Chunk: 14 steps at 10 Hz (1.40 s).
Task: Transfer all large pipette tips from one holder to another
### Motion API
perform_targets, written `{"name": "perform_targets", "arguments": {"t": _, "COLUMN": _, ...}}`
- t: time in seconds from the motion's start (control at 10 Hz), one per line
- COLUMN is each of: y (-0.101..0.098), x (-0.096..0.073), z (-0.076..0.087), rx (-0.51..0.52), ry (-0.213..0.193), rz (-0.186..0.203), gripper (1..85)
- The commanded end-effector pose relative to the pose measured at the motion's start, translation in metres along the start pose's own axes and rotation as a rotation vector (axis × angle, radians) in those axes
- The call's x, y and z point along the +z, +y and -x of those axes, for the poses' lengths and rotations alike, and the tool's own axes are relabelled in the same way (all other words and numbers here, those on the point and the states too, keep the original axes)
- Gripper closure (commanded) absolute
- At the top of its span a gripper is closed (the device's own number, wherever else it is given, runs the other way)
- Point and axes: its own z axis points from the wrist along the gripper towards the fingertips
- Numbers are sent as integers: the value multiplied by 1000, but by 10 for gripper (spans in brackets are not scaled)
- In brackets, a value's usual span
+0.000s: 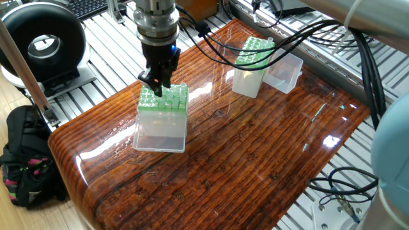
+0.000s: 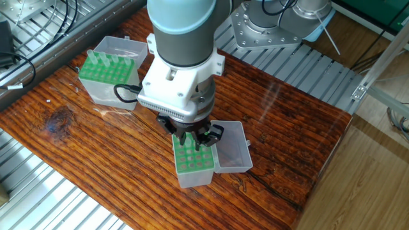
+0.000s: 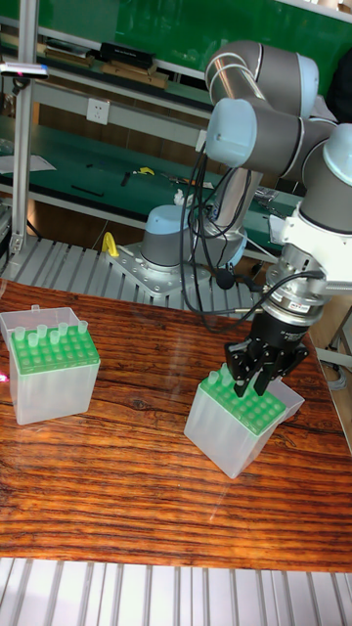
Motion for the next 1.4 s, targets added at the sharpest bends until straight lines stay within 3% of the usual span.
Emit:
{"name": "perform_targets", "arguments": {"t": 0.0, "y": 1, "x": -3, "z": 6, "rx": 5, "ry": 0, "rz": -13, "gripper": 497}}
{"name": "perform_targets", "arguments": {"t": 0.3, "y": -4, "x": -2, "z": 5, "rx": 6, "ry": 10, "rz": -39, "gripper": 523}}
{"name": "perform_targets", "arguments": {"t": 1.3, "y": -3, "x": 7, "z": -3, "rx": 11, "ry": 11, "rz": -45, "gripper": 567}}
